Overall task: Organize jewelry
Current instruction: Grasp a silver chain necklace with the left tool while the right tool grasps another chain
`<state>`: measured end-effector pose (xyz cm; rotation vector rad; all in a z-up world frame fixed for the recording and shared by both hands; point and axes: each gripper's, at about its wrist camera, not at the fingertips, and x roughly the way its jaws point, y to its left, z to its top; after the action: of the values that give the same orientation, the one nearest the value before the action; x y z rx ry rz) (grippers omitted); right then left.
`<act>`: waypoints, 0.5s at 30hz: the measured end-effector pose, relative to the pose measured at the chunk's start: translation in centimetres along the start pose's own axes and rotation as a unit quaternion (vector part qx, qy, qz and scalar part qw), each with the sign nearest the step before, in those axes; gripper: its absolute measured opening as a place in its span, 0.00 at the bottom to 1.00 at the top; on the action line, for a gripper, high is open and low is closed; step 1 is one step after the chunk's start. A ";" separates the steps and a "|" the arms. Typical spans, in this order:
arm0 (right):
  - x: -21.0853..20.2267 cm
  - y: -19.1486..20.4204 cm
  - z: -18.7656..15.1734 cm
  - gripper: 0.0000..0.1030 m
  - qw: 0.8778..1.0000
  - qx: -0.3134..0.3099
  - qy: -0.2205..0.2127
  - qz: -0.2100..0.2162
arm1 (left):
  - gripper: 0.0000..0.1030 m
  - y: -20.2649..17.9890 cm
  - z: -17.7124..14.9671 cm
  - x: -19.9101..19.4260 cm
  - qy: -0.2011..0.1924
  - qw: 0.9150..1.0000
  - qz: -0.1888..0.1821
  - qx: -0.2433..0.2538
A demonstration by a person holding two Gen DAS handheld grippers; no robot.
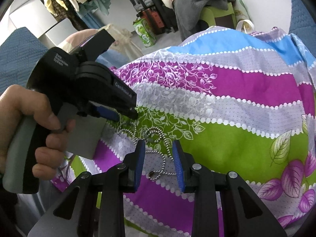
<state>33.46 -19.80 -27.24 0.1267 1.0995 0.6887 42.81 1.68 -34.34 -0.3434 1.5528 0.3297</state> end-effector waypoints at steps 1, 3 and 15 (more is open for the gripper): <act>0.3 0.1 0.0 0.25 1.000 -0.003 0.003 -0.002 | 0.34 0.2 0.0 0.0 -0.003 1.000 -0.001 0.000; 0.6 0.1 0.0 0.25 1.000 -0.006 0.008 -0.005 | 0.29 0.4 0.0 -0.1 -0.012 1.000 -0.006 0.005; 2.5 1.6 -0.2 0.45 0.997 -0.063 0.010 -0.036 | 0.03 -0.2 -0.1 -1.9 -0.036 0.998 -0.033 0.037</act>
<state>33.27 -17.12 -28.60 -0.0277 1.0711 0.6939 42.82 1.48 -32.39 -0.3215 1.4760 0.2302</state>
